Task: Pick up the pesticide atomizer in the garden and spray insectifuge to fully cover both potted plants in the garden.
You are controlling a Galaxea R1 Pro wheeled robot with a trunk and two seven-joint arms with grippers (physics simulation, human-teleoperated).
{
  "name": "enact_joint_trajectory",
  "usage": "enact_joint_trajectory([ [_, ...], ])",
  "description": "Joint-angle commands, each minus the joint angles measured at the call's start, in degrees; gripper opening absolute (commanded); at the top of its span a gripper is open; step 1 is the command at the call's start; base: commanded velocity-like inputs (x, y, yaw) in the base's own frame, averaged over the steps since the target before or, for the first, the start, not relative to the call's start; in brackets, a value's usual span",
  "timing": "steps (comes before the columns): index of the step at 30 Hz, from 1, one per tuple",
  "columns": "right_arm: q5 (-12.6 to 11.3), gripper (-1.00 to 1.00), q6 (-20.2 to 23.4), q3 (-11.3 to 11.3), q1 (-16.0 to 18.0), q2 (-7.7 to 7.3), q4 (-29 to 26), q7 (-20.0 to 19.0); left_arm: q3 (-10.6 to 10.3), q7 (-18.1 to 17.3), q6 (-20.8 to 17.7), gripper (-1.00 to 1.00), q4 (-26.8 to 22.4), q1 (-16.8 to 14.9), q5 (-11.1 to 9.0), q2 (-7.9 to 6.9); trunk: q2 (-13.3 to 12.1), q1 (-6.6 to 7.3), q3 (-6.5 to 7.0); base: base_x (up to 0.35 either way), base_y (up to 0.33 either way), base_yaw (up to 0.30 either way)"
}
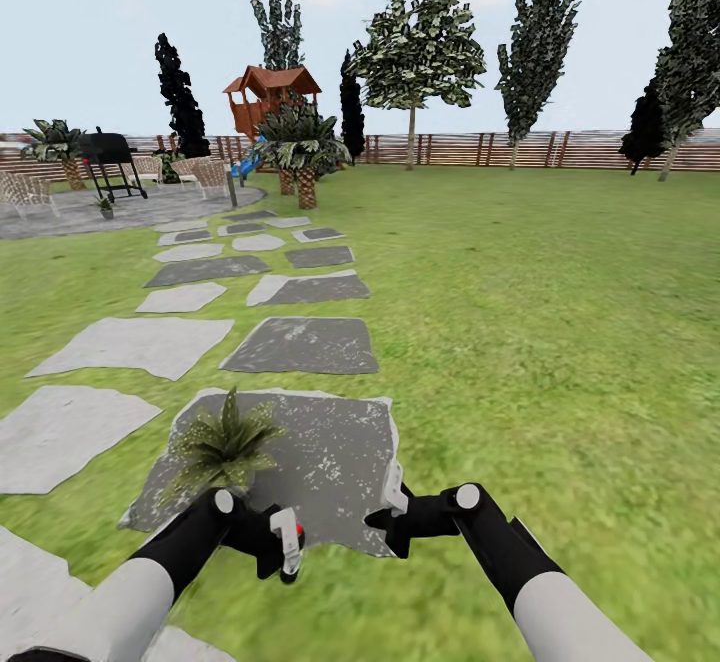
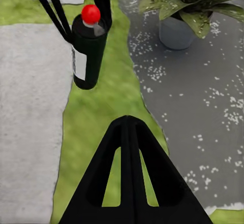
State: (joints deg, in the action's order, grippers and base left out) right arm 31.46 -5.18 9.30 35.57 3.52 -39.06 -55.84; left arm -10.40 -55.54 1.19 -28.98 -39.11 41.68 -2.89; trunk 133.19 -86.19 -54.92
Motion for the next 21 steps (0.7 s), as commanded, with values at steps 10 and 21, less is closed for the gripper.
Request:
enact_joint_trajectory([
  [10, 0.80, 1.00, -0.71, -0.35, 0.03, -4.79, 3.85, 0.16, 1.61, 0.69, 7.66, -1.00, 7.71, 3.63, -0.13, -6.83, 0.02, 0.01, -0.05, 0.000, 0.000, 0.000],
  [21, 0.38, 1.00, -2.95, -9.45, -0.28, -8.61, 15.69, 21.56, 4.23, 12.84, 8.43, -1.00, 8.33, 9.32, -13.75, -8.05, 0.02, 0.01, -0.05, 0.000, 0.000, 0.000],
])
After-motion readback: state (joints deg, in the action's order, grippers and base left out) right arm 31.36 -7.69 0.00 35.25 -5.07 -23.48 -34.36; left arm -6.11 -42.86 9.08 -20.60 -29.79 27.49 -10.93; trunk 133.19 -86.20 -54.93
